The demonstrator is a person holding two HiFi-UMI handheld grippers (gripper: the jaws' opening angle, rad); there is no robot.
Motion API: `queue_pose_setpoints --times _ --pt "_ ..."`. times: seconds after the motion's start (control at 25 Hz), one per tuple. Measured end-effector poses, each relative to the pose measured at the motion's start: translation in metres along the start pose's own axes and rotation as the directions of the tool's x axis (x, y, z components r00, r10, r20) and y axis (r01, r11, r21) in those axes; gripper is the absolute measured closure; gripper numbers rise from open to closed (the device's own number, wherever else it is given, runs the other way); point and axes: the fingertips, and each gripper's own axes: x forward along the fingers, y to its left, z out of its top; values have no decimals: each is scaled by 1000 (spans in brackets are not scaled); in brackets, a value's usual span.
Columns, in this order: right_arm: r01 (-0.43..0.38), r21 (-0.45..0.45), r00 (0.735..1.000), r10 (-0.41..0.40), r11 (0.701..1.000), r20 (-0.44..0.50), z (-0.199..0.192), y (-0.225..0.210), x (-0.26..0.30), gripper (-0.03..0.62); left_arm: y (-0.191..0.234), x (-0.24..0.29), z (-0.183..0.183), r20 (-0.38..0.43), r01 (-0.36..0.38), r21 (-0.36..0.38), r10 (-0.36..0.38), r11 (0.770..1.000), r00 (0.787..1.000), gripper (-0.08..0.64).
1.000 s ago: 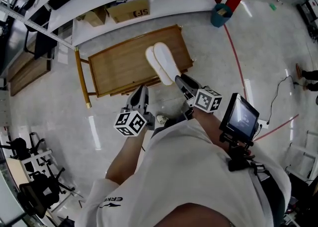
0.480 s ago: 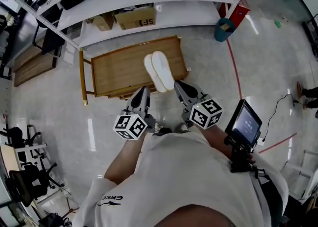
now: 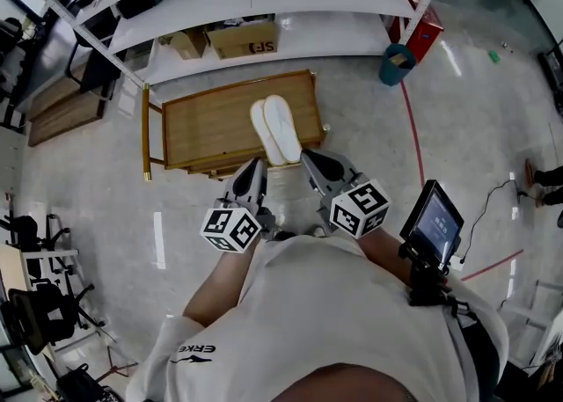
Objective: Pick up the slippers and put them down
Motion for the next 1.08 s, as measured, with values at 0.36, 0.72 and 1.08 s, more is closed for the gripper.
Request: queue_pose_setpoints --times 0.36,0.72,1.08 --pt "-17 -4 1000 17 1000 7 2 7 -4 588 -6 -7 4 7 -1 12 1 1000 1000 557" --pt "-28 -17 1000 28 999 5 -1 16 -9 588 -13 -12 4 8 7 21 -7 1000 1000 557" --pt "-56 -23 998 56 998 -3 -7 11 -26 588 -31 -12 -10 22 -10 16 10 1000 1000 557"
